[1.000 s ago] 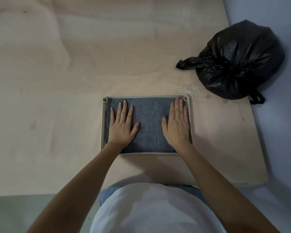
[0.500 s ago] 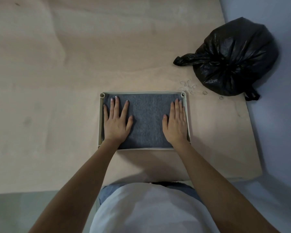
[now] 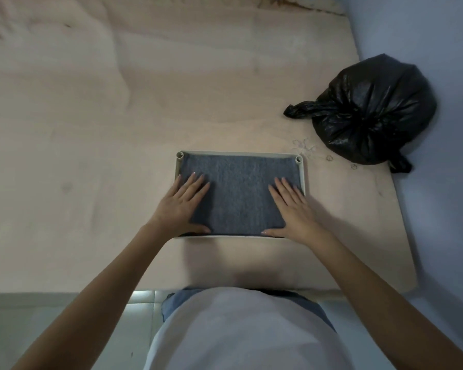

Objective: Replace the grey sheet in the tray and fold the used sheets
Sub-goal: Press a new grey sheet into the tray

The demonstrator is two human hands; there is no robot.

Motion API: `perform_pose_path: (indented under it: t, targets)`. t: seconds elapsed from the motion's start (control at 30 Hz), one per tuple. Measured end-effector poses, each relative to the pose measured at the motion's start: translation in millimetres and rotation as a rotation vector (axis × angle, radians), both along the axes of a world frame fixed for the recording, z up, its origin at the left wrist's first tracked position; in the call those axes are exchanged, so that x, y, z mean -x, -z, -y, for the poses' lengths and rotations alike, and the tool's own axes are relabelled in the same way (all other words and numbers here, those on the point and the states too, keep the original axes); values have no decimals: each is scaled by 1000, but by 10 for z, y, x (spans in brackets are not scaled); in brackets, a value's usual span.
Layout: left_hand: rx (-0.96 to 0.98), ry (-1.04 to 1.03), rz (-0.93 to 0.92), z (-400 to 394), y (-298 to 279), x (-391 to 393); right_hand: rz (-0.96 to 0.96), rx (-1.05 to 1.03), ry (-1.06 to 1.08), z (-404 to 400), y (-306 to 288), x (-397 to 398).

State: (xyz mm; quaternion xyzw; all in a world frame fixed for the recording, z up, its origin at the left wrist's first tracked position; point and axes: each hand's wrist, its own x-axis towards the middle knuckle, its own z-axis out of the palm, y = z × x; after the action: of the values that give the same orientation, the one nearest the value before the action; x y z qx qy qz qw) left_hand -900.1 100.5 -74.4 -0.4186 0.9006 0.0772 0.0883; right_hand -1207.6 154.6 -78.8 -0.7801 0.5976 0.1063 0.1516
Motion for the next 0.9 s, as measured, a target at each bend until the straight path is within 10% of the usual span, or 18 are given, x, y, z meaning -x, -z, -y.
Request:
perform_pose_path:
  t: [0.37,0.57,0.9]
  targets:
    - [-43,-23,248,24,3,-173,-176,-64,-79,36,-72,341]
    - [-71,-430,-298,-284,16,-301,252,72,310,-267,-77,456]
    - [-5,-836,-468,-534,285,178,102,262,513,-402,57,-105]
